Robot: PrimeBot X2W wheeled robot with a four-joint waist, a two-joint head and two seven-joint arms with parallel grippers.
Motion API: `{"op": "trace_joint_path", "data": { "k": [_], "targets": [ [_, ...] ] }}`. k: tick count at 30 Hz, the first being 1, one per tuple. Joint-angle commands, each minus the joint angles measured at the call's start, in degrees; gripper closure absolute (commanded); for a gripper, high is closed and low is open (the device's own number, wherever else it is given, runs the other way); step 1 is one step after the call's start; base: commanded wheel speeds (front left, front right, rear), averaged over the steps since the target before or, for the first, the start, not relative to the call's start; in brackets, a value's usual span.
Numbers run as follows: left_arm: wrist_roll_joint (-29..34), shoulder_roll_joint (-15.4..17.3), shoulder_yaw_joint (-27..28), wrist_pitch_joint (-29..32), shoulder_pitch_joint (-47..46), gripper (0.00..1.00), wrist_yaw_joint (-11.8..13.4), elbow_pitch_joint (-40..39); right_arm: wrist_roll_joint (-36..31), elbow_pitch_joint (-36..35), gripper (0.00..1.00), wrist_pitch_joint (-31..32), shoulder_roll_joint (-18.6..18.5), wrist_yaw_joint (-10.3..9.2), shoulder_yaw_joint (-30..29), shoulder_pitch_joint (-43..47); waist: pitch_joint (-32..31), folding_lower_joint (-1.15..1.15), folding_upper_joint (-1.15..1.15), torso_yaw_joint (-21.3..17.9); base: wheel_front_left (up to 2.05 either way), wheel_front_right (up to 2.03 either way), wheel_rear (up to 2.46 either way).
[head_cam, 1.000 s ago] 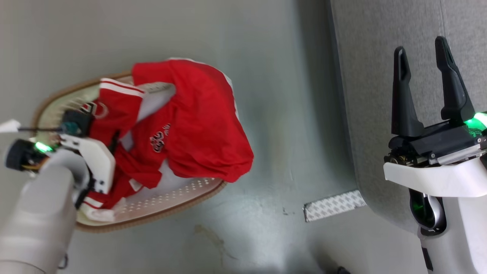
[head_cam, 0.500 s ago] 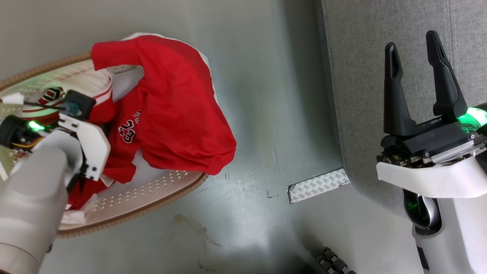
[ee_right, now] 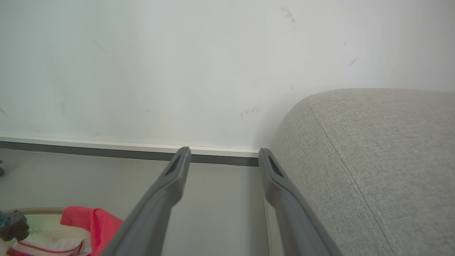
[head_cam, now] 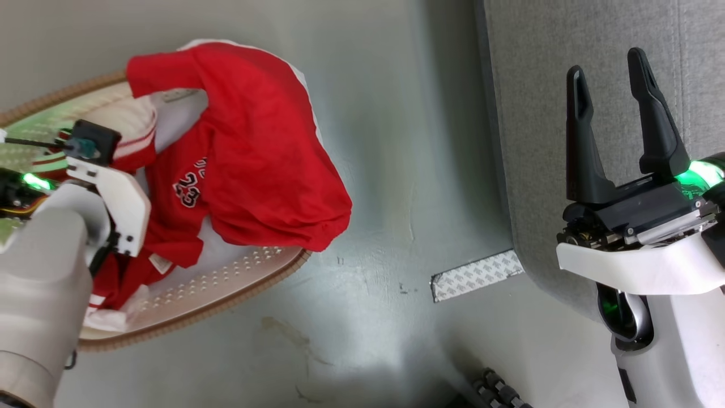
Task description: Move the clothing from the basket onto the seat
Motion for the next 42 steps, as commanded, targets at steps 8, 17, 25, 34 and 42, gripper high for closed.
{"op": "trace_joint_path", "data": {
  "k": [8, 17, 25, 34, 42],
  "targets": [
    [-4.29, -3.63, -1.64, -3.64, 4.88, 1.0, 0.09, -0.95, -1.34, 2.09, 0.0, 0.03, -0.01, -0.12, -0.08, 0.33, -7.31, 0.0, 0.0, 2.63, 0.0, 0.0, 0.0],
    [-9.68, -8.02, -4.19, -9.41, 13.11, 1.0, 0.09, -4.51, -3.4, 5.28, 0.0, 0.03, -0.03, -0.12, -0.6, 3.98, -22.11, 0.0, 0.0, 6.48, 0.0, 0.0, 0.0],
    [-13.85, -10.1, -6.39, -11.08, 18.9, 1.0, 0.09, -10.6, -5.04, 8.53, 0.0, 0.03, -0.74, -0.12, -0.64, 9.08, -35.05, 0.0, 0.0, 10.87, 0.0, 0.0, 0.0],
    [-13.56, -8.74, -1.57, -11.06, 23.88, 1.0, 0.09, -22.75, -3.14, 9.86, 0.0, 0.04, -2.2, -0.12, -1.54, 14.85, -44.61, 0.0, 0.0, 15.3, 0.0, 0.0, 0.0],
    [-10.46, -8.01, 2.5, -11.07, 25.71, 1.0, 0.5, -32.58, -2.02, 10.86, 0.0, 0.04, -3.07, -0.12, -0.72, 18.36, -50.45, 0.0, 0.0, 17.59, 0.0, 0.0, 0.0]
  ]
}}
